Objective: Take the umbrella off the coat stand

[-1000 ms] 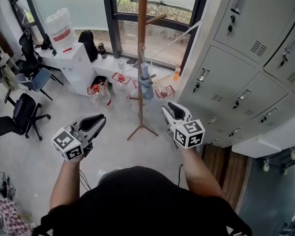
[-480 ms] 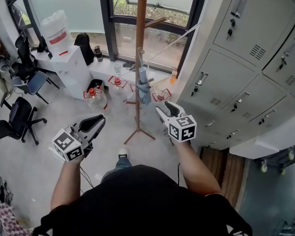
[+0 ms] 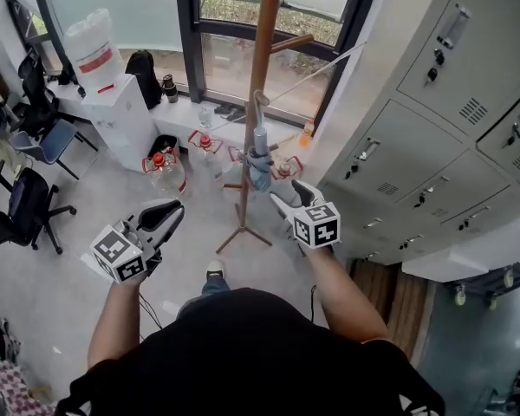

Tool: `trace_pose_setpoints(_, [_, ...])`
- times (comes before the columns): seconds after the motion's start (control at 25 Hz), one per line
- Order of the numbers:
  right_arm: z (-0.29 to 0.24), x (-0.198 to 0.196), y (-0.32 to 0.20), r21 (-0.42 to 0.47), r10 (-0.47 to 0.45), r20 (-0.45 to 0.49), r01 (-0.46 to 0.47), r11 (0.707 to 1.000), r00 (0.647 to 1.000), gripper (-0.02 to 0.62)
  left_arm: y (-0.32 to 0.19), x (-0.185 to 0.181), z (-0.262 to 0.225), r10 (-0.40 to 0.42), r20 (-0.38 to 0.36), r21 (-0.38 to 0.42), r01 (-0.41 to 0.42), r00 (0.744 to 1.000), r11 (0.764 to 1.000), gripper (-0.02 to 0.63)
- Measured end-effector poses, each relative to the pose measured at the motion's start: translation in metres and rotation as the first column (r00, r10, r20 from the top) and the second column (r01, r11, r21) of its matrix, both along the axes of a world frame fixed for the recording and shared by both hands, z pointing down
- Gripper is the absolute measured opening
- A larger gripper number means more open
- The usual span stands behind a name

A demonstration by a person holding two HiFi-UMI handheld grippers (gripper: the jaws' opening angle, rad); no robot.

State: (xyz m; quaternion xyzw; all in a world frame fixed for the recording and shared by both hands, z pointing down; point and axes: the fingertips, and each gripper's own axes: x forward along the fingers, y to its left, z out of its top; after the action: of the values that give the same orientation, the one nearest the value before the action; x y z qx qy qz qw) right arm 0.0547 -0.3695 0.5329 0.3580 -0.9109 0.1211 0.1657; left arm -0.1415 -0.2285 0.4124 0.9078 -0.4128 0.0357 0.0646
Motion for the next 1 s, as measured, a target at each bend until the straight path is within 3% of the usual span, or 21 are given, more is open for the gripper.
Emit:
trace_pose_setpoints(0.32, [0.033, -0.023, -0.049, -0.054, 0.006, -0.029, -0.008, 0.999, 1.0, 0.324, -0.051, -0.022, 0.028, 0.028, -0.001, -0.043, -0.028, 1.0, 0.999, 0.06])
trace_pose_setpoints(1.0, [0.093, -0.062, -0.12, -0.119, -0.011, -0.091, 0.0, 0.993, 0.996, 0.377, -0.142, -0.067, 0.047, -0.008, -0.02, -0.109, 0.006, 1.0, 0.994, 0.06])
